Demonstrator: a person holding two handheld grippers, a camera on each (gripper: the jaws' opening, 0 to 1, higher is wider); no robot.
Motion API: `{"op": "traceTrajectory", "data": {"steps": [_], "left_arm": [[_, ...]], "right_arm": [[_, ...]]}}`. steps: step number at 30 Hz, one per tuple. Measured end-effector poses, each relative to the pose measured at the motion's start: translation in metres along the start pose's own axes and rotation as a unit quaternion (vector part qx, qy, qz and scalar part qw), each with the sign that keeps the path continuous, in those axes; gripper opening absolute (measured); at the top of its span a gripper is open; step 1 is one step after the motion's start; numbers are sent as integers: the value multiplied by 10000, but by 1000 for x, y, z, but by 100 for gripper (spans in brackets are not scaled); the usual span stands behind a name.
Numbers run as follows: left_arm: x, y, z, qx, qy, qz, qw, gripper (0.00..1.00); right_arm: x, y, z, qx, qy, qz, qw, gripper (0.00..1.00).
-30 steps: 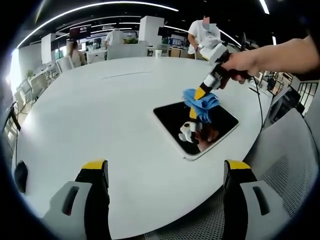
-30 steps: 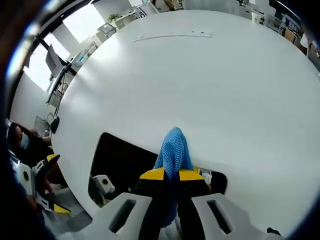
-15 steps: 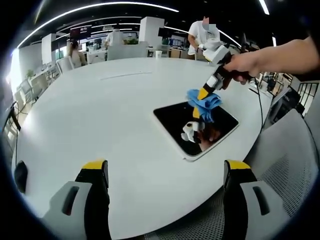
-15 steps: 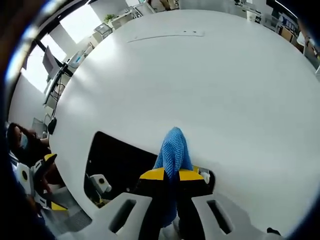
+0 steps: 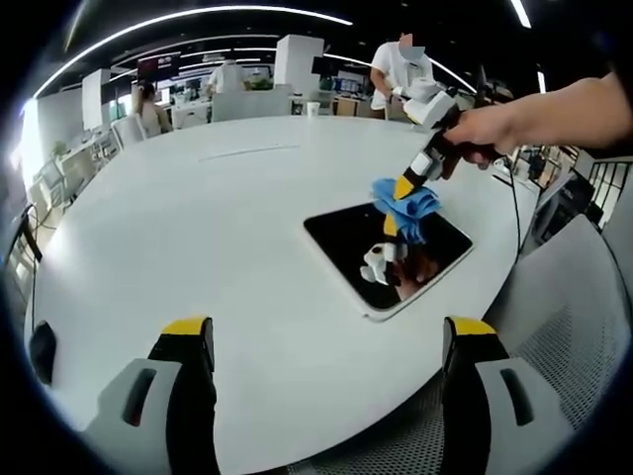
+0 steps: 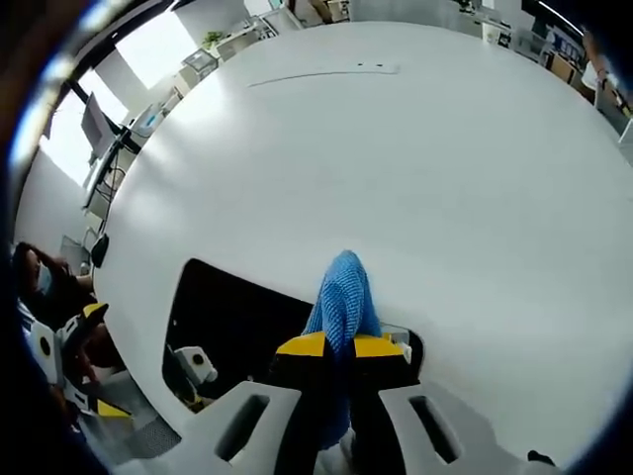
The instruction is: Wipe the mirror surface with the cleaning cloth until all visible marks leave the cleaned area.
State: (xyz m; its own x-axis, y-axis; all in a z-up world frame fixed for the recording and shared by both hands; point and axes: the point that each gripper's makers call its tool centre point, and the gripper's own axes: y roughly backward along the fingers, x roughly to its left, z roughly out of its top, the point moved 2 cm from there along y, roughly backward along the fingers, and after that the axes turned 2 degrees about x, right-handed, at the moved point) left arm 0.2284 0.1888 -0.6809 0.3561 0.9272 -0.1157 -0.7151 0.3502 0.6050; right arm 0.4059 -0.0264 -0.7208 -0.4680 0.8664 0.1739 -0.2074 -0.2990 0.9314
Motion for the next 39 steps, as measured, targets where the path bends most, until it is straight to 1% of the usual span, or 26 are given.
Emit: {"op": "traceTrajectory", "data": {"steps": [1,4,8,25,34,39], "left_arm": [[1,0,0,-6,0,17,10000,95],[1,1,1,-33,17,38,10000,95],[1,0,1,-28,-13,28,10000,95],[1,-3,-1,-12,-56,-2,10000,95],[-2,-2,1,-60,-14,-32,10000,95],[-3,-1,1,-37,-59,-45,10000,95]], "right_arm": [[1,1,-2,12,102,-42,9999,2],[2,2,-7,56,69,-96,9999,2],[3,3,-12,24,-11,-116,9999,2],[10,10,-36,-12,-193,-69,9998,2],[15,14,-52,-36,-297,-2,9996,2],[18,17,-61,-44,-305,21,9995,2]]}}
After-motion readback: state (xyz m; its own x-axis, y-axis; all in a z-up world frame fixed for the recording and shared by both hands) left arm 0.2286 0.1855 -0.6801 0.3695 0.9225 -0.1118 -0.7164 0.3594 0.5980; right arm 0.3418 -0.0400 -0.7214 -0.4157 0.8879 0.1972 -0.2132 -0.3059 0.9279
